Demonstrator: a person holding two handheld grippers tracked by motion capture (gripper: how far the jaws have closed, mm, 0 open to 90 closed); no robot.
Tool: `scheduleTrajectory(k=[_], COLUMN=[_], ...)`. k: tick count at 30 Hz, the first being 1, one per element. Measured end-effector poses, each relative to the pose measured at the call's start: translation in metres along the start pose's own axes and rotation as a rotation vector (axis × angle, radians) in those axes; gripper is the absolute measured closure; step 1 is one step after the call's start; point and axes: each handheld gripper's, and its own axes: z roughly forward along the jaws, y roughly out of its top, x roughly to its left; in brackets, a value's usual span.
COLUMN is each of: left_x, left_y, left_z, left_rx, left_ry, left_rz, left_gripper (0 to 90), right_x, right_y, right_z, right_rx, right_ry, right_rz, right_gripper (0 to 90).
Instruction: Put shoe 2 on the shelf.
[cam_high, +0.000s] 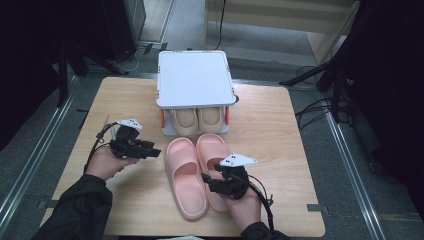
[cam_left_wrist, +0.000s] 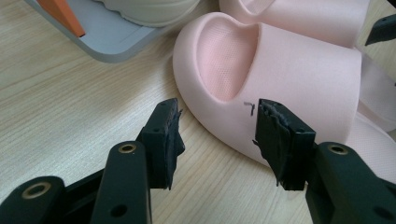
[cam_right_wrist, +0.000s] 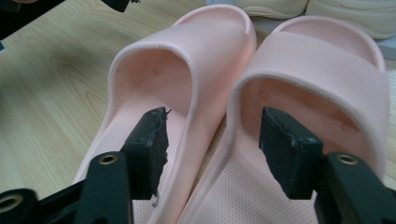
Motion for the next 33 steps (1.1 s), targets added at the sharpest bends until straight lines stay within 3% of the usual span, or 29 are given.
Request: scheduleTrajectory(k=[14,23,26,33], left_x=[0.004,0.004,0.004,0.007], left_y=[0.0,-0.001,-0.001,-0.001], left_z=[0.0,0.0,0.0,-0.001], left_rx=[-0.001,-0.004,-0.003,-0.017], left_ry=[-0.002,0.001,0.004,-0.011], left_rz=[-0.01,-0.015,-0.015,-0.03], left_gripper=[48.8,48.7,48.8,48.9], right_x=[0.004,0.013,0.015,0.015], right_y=[0.004,0.015,0.017,0.019], right_z=[0.022,0.045,0.049,0.058], right_rx=[0.015,0.044,0.049,0.055], right_ry=[-0.028,-0.079,-0.118,-0.157], right_rz=[0.032,-0.006,0.008,0.034], right_gripper=[33.4,32.7,35.8,42.1])
